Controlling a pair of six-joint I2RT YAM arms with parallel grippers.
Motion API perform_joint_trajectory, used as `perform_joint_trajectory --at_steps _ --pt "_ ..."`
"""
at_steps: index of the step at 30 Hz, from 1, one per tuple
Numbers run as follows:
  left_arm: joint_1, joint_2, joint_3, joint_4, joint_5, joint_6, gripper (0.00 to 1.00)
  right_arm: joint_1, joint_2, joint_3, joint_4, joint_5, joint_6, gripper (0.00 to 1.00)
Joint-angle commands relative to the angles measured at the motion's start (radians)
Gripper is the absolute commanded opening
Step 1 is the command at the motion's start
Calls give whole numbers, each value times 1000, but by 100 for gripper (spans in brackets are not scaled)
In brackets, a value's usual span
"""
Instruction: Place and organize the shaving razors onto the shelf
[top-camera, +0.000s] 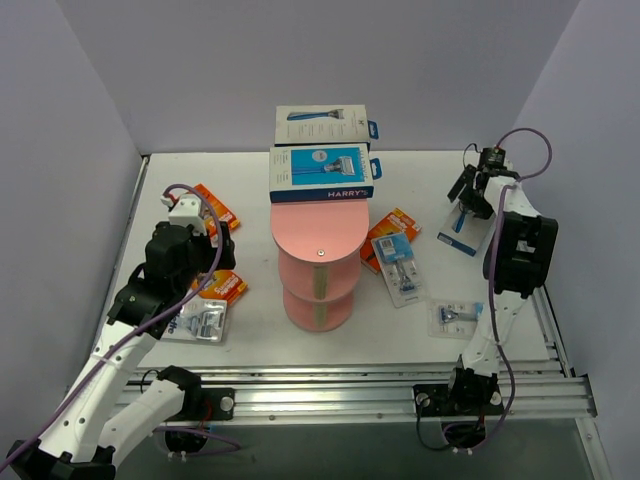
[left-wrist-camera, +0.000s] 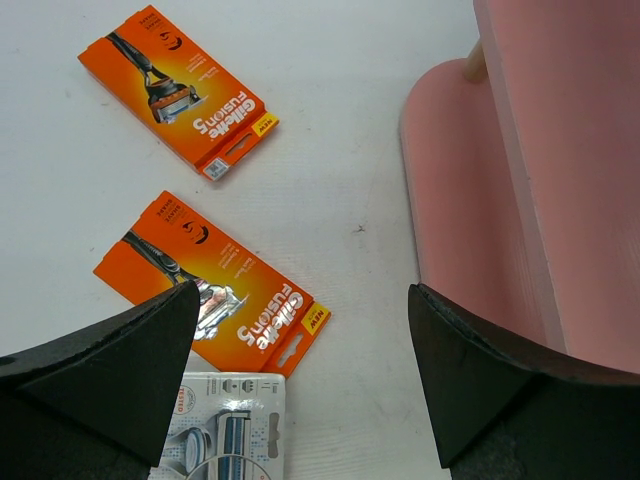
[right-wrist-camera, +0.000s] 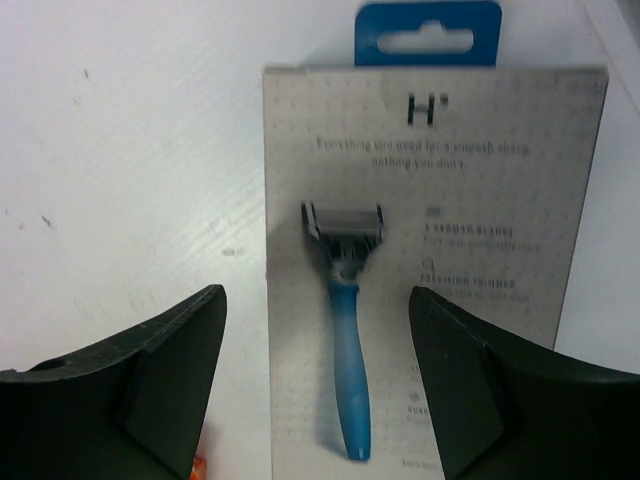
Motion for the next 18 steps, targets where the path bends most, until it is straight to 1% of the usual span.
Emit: perform_joint_trajectory --at_steps 1,5,11,18 --pt "7 -19 17 9 -13 0 94 -24 -132 -87 -58 -35 20 70" --pt "7 -39 14 7 -24 0 94 -50 -261 -225 -14 -38 29 70" --pt "7 -50 12 7 -21 -1 94 -95 -406 -435 58 -43 28 71" --pt "7 -57 12 9 -5 -3 94 -113 -465 -578 138 -78 31 72"
